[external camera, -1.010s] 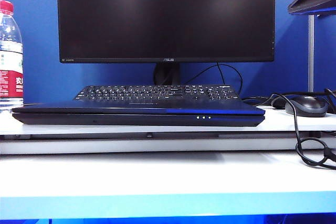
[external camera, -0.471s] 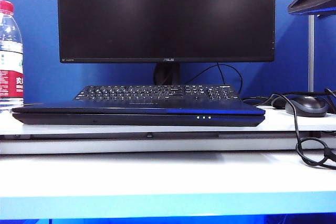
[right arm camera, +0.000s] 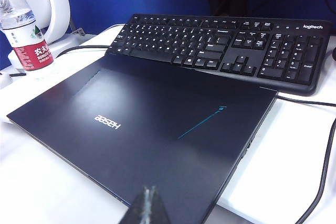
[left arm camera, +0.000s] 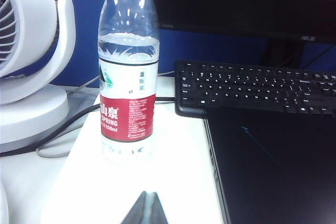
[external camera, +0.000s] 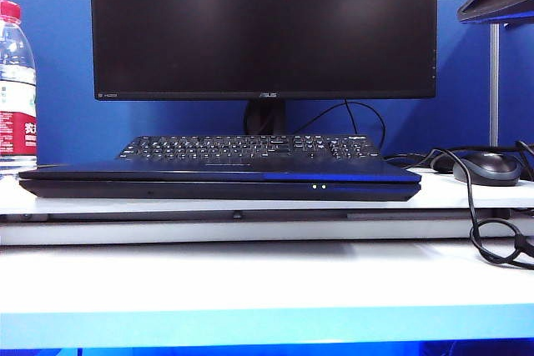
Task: Close the lid of the black laptop.
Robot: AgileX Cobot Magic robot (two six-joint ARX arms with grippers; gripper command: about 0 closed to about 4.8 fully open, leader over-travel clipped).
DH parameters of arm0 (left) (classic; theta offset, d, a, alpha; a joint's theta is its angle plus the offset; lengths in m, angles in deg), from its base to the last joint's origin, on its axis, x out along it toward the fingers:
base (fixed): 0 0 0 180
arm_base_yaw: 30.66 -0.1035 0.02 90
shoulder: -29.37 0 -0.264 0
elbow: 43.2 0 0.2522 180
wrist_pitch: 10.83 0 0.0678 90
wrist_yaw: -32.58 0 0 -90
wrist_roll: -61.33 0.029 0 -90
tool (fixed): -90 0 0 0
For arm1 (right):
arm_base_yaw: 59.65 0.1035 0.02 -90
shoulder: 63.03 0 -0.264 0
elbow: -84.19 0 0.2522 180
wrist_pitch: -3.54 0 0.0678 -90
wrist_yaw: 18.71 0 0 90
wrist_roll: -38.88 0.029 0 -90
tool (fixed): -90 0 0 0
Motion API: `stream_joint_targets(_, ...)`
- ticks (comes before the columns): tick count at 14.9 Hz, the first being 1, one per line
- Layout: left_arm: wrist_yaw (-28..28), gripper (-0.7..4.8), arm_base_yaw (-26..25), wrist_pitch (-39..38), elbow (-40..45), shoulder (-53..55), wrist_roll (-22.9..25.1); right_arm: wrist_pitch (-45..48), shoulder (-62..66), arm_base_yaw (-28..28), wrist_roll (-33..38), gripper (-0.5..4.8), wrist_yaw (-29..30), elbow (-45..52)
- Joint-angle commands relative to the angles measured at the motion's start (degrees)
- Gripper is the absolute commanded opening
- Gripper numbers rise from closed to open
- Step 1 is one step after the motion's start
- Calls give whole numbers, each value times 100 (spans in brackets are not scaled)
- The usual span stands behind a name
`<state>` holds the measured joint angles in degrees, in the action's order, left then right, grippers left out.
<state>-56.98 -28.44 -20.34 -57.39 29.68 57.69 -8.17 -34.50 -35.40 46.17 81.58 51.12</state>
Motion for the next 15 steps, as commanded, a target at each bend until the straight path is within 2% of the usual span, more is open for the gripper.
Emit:
stream_joint_targets(1, 24, -4, 4, 55, 2, -13, 20, 79, -4, 2, 22, -1, 11, -9)
stream_joint_targets(14, 24, -4, 9, 52, 2, -13, 20, 11, -13, 24, 22, -1, 9, -11)
stream_joint_targets(15, 24, -4, 7, 57, 2, -13, 20, -306, -514, 76, -116, -1, -22, -2)
